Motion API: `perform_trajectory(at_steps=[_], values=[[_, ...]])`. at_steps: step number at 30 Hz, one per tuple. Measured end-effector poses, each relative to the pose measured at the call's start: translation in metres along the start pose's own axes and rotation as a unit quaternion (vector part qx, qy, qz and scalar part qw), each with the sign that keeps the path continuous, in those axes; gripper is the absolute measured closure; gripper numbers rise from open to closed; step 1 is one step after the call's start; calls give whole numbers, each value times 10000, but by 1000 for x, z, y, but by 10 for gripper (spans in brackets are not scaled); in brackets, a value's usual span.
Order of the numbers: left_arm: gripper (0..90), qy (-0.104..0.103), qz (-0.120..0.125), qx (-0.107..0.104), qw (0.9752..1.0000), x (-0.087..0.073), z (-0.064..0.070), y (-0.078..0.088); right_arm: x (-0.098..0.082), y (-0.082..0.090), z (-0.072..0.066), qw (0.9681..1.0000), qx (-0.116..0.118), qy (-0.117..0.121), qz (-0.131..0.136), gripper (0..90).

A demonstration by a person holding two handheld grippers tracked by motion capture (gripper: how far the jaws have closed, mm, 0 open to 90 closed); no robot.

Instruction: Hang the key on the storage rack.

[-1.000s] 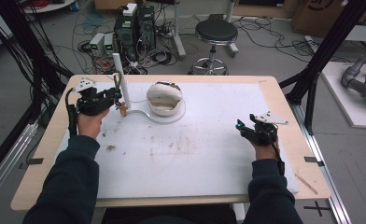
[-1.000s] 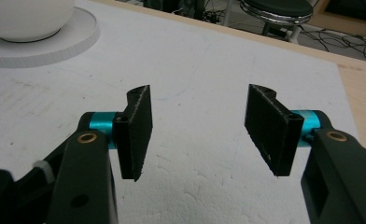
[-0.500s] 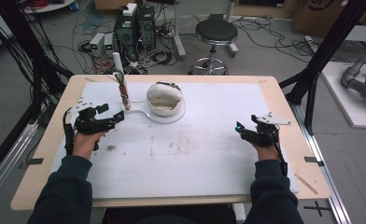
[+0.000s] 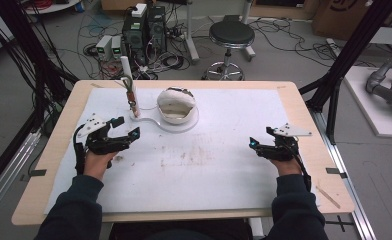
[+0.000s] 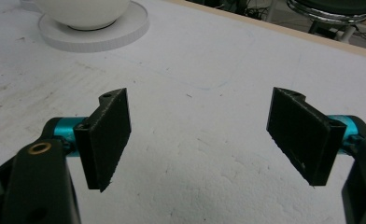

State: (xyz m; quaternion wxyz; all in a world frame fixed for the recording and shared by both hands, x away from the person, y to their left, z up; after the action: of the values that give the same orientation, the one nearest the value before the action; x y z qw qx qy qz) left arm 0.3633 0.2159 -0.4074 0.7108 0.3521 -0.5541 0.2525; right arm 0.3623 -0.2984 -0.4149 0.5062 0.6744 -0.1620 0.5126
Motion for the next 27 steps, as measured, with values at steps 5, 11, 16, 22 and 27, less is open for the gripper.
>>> perform_trajectory(at_steps=[5, 11, 16, 22, 27], values=[[196, -39, -29, -9, 10000, -12, -5, 5, -1, 1, -2, 10000, 58, 22, -10, 221], [192, -88, -93, 163, 9998, -14, -6, 5, -1, 2, -5, 10000, 23, 10, 16, 221], [192, -73, -52, 251, 9996, -13, -6, 7, -4, 2, -2, 10000, -9, -63, 16, 221], [192, -55, -89, 306, 9995, -14, -8, 6, -6, 3, 0, 9999, -11, -129, 21, 221], [197, -9, -133, 285, 9995, -15, -9, 6, -6, 2, -1, 10000, 50, -77, 13, 222]])
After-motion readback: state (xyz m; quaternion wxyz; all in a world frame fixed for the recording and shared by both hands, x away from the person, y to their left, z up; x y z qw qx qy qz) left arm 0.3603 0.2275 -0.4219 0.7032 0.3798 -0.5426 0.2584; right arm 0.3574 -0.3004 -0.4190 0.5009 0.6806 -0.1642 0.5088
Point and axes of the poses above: each handheld gripper's, and its own axes: y roughly backward along the jaws, x roughly out of its top, z roughly to its right, the point moved 2 cm from there along -y, roughly forward along the jaws, and after that the axes turned 2 degrees about -z, right-handed, at the moved point
